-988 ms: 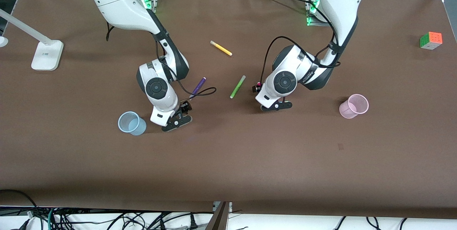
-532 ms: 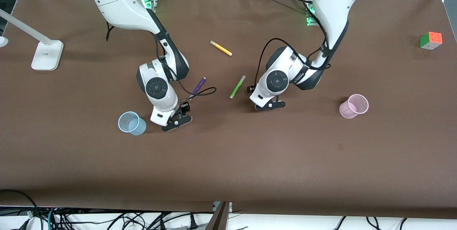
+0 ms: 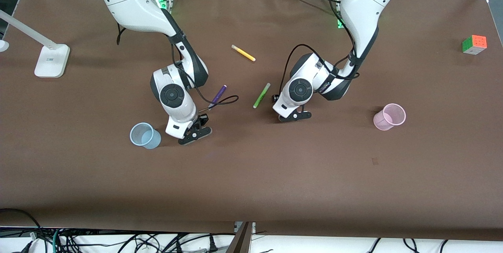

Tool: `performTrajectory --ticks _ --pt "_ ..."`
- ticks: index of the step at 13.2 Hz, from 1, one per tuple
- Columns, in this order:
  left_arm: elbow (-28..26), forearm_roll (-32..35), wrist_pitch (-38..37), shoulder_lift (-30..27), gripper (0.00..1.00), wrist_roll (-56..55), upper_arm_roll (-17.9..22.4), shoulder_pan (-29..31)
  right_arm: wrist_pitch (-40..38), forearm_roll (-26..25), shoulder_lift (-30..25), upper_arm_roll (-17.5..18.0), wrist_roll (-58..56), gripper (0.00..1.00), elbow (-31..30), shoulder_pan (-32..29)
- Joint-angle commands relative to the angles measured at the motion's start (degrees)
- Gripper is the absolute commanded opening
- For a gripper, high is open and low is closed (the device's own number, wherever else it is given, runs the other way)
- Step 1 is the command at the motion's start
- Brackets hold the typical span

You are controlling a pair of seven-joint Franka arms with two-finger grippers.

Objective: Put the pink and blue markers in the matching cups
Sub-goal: 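Lower and close the right gripper on the blue marker while the left grasps pink, then carry the blue marker over the blue cup while the left gripper carries pink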

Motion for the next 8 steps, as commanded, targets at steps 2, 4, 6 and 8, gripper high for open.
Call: performTrajectory --ticks 2,4,6,8 --pt "-0.2 1.3 1.8 0.4 0.84 -0.8 0.5 -0.6 -0.1 0.1 -5.5 -0.6 -4.8 0.06 0.3 -0.3" --pt "-0.2 4.4 1.8 0.4 0.73 -0.3 0.5 -0.4 -0.6 0.0 -8.9 -0.6 -6.4 0.06 0.3 -0.4" --pt "-0.2 6.2 1.8 0.3 0.42 -0.3 0.4 -0.4 -0.8 0.1 -11.5 -0.7 -12.3 0.06 0.4 -0.6" --pt "-0.2 6.2 1.8 0.2 0.14 -0.1 0.3 0.0 -2.1 0.2 -13.9 -0.8 -18.6 0.06 0.7 -1.3"
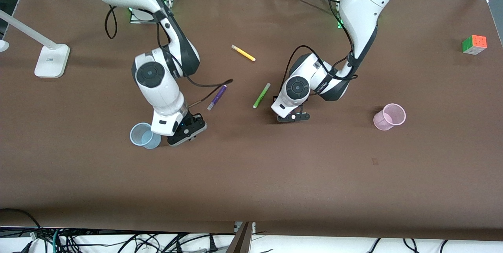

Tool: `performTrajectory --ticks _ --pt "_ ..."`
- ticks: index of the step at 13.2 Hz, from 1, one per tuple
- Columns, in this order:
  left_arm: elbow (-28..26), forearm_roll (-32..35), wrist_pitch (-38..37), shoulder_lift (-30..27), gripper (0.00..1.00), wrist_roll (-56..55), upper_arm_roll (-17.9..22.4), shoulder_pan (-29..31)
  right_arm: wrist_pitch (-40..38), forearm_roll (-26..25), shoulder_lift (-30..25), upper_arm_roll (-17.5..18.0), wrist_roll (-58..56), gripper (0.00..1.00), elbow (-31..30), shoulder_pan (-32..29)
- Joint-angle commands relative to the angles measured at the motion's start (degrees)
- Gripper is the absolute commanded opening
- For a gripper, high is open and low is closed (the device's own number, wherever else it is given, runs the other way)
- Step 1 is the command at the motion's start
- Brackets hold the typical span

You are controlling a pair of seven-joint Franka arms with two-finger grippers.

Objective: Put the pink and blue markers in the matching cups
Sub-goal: 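Carry the blue marker over the blue cup while the left gripper carries pink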

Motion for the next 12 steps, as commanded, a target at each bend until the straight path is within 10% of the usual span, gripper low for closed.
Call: performTrajectory --ticks 1,6,12 --pt "-0.3 1.6 0.4 0.0 0.03 -0.1 0.5 0.0 -2.3 0.3 -4.0 0.1 -8.1 0.06 -1.0 -1.3" --pt "0.6 0.7 -4.5 -7.0 0.00 -0.1 0.3 2.1 -5.8 10.3 -6.6 0.0 -29.7 0.06 -1.0 -6.1" --pt "14.2 -4.9 -37.4 -23.6 0.00 19.7 0.4 16.0 -9.5 28.6 -6.1 0.0 -55.8 0.06 -1.1 -13.2"
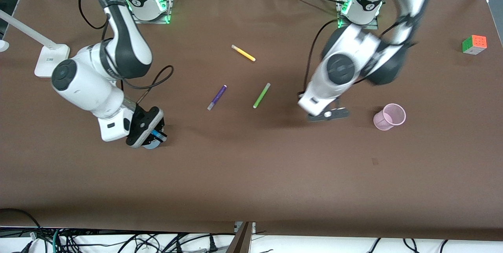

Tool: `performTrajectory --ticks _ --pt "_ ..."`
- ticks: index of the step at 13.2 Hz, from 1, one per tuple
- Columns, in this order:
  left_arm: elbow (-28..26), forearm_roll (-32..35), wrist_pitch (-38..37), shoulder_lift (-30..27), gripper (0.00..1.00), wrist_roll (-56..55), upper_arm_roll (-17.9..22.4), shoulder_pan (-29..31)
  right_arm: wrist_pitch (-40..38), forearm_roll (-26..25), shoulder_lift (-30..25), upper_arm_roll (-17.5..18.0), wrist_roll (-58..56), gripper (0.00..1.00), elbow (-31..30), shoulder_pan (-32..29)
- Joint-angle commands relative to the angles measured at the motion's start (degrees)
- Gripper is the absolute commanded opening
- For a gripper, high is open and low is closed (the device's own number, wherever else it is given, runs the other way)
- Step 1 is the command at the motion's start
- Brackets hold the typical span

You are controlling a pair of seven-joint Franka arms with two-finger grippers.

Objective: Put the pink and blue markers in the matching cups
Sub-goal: 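Carry the blue marker over the blue cup while the left gripper carries pink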

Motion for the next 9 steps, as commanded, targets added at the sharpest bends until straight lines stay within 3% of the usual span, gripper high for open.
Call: performTrajectory --ticks 1,3,5,9 --pt "5.4 -2.3 -10.5 -4.1 0.00 15.7 -0.2 9.6 -2.9 9.7 -0.1 0.6 -12.8 0.06 -0.9 -3.8" --pt "5.3 -1.6 -9.2 -5.5 0.00 28.7 -0.2 14.8 -6.3 18.4 1.7 0.6 -23.5 0.06 -0.9 -7.2" --pt "2.0 -2.5 -1.6 -6.4 0.00 44.8 -0.3 18.5 -10.4 25.3 3.1 0.6 -32.6 0.06 -1.0 -10.0" --pt "-5.1 -3.3 8.2 -6.7 0.00 64.6 -0.2 19.9 -17.8 33.3 5.8 0.6 -44.4 0.06 -1.0 -14.7"
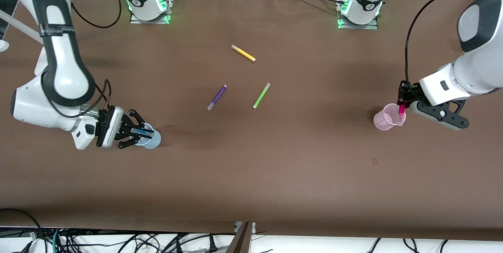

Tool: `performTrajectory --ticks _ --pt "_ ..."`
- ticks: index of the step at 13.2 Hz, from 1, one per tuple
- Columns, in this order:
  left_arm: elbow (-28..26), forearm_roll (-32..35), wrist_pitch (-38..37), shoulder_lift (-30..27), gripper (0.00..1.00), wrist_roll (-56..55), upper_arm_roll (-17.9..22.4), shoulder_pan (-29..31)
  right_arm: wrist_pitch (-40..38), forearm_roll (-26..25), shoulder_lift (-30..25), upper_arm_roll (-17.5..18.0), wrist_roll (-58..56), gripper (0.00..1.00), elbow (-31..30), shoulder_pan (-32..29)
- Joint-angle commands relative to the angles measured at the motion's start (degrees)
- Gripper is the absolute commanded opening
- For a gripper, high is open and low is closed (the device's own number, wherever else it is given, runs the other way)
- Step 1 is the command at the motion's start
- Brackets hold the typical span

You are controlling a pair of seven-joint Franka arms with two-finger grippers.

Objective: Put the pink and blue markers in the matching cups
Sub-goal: 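Lower the markers into the cups and open both grippers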

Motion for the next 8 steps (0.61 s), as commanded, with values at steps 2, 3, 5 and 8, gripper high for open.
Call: performTrajectory --ticks 2,3,5,8 --pt "-11.8 -1.5 12.1 -3.0 0.00 17.2 -0.8 2.4 -4.1 5.9 1.4 0.8 -6.7 0.06 -0.3 -2.6" --pt "-16.3 -1.9 16.7 -4.7 0.00 20.8 -1.0 2.5 -4.1 6.2 1.4 0.8 -7.6 0.07 -0.3 -2.8" --pt "-25.7 -8.4 24.3 -7.5 0.00 26.9 -1.0 4.0 -4.2 6.2 1.7 0.8 -6.9 0.99 0.2 -3.2" --pt "-29.9 -16.8 26.7 -7.5 0.00 38.0 -1.0 8.4 -6.0 4.0 1.0 0.7 5.5 1.00 4.4 -3.0"
